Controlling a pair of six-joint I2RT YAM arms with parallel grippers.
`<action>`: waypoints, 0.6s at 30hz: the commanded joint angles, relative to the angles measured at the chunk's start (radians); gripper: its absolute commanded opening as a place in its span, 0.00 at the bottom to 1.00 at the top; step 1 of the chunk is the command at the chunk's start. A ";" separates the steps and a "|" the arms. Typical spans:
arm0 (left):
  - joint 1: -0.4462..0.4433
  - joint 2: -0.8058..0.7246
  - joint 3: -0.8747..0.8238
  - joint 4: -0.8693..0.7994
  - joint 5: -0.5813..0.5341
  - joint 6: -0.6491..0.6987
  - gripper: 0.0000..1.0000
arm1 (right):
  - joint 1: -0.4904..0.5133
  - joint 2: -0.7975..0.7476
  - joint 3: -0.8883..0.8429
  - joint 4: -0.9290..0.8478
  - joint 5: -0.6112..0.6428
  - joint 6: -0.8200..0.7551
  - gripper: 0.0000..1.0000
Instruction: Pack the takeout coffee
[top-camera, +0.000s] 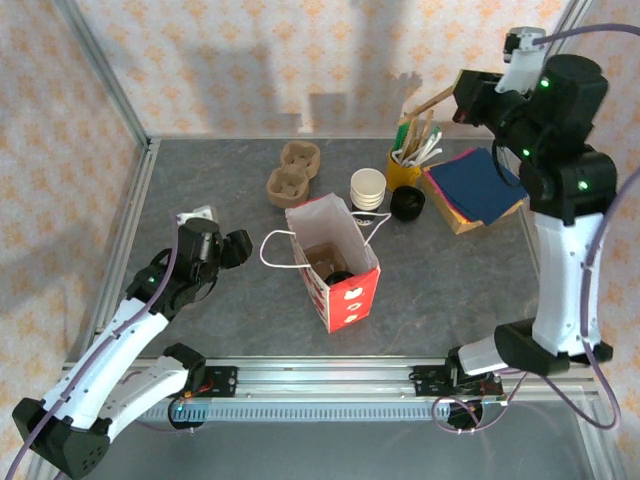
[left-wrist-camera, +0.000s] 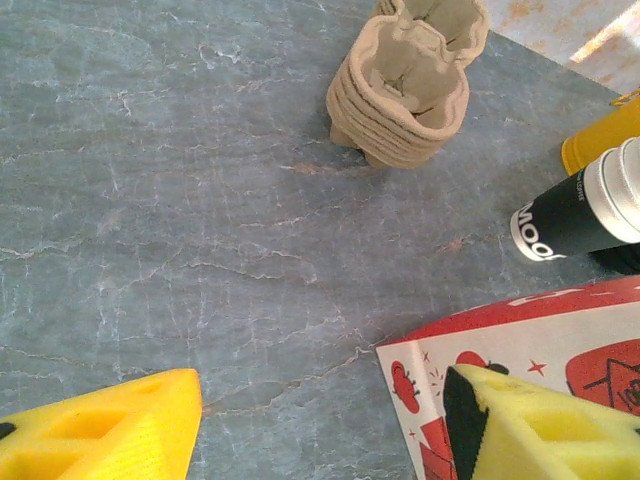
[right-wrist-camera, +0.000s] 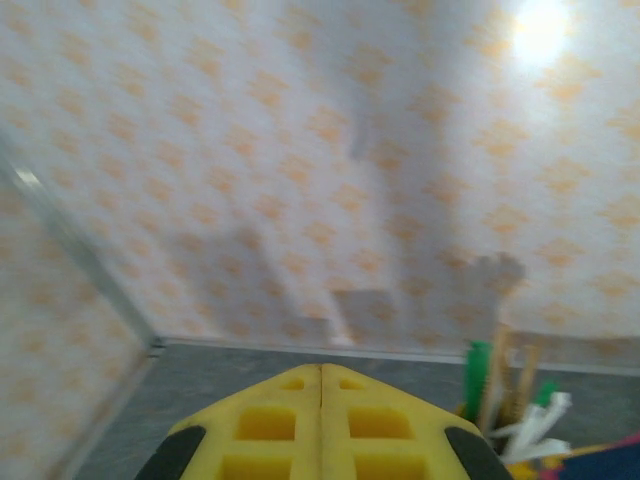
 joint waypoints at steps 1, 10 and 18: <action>0.008 0.010 -0.018 0.030 -0.009 0.010 0.67 | 0.007 -0.031 -0.013 -0.018 -0.212 0.085 0.00; 0.008 0.015 -0.066 0.074 0.000 0.006 0.67 | 0.018 -0.141 -0.183 -0.022 -0.392 0.078 0.00; 0.008 0.024 -0.096 0.092 -0.006 0.010 0.68 | 0.043 -0.234 -0.399 0.062 -0.489 0.116 0.00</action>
